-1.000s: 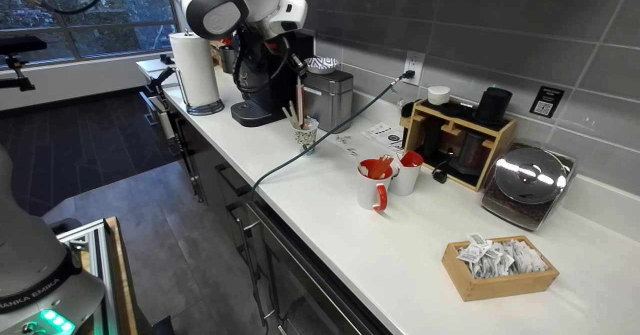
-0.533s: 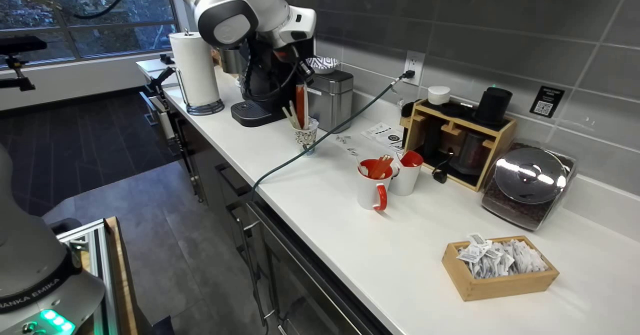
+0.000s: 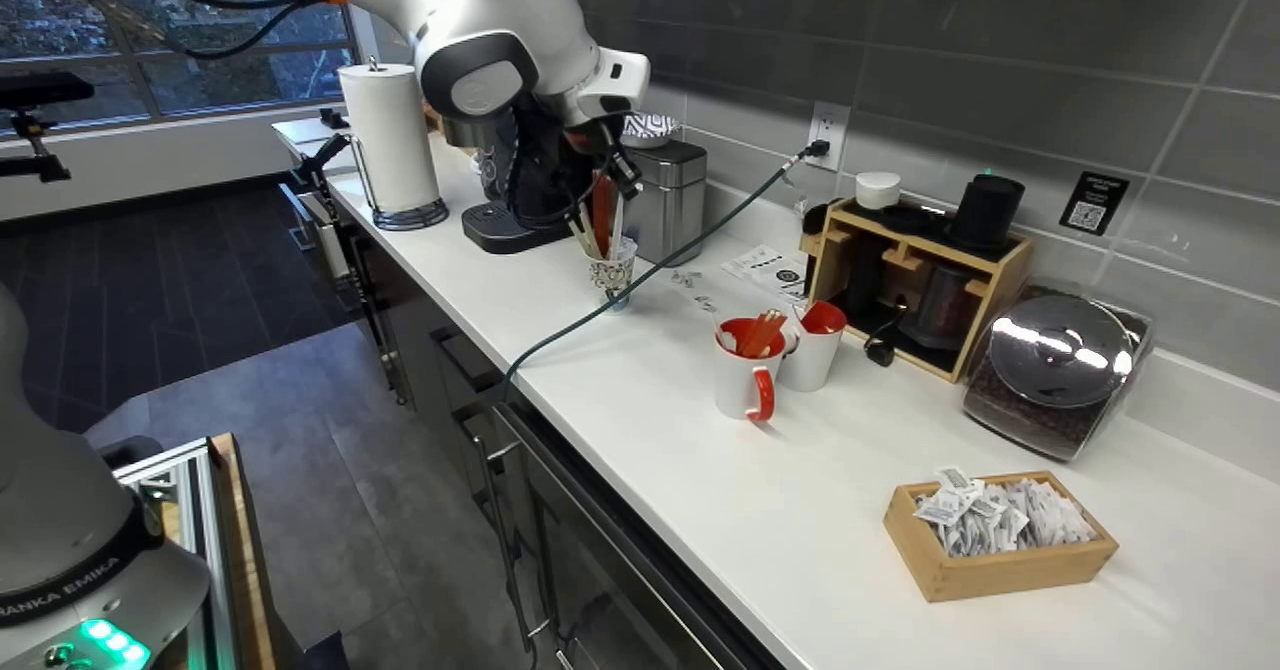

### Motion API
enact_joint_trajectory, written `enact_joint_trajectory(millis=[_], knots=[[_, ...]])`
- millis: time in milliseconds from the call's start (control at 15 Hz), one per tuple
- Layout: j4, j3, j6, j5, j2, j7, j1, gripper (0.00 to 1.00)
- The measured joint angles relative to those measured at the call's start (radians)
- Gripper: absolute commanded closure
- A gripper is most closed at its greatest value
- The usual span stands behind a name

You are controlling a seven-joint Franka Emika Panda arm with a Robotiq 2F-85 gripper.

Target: Remove the spoon from the mug

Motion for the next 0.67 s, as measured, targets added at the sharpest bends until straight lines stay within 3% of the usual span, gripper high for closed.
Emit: enact_joint_trajectory(millis=[133,667], knots=[[-0.002,0.000,-0.003,-0.017,0.022,0.003,-0.006,0.66],[0.002,0.009,-0.125,-0.052,0.051,0.003,-0.022,0.06]])
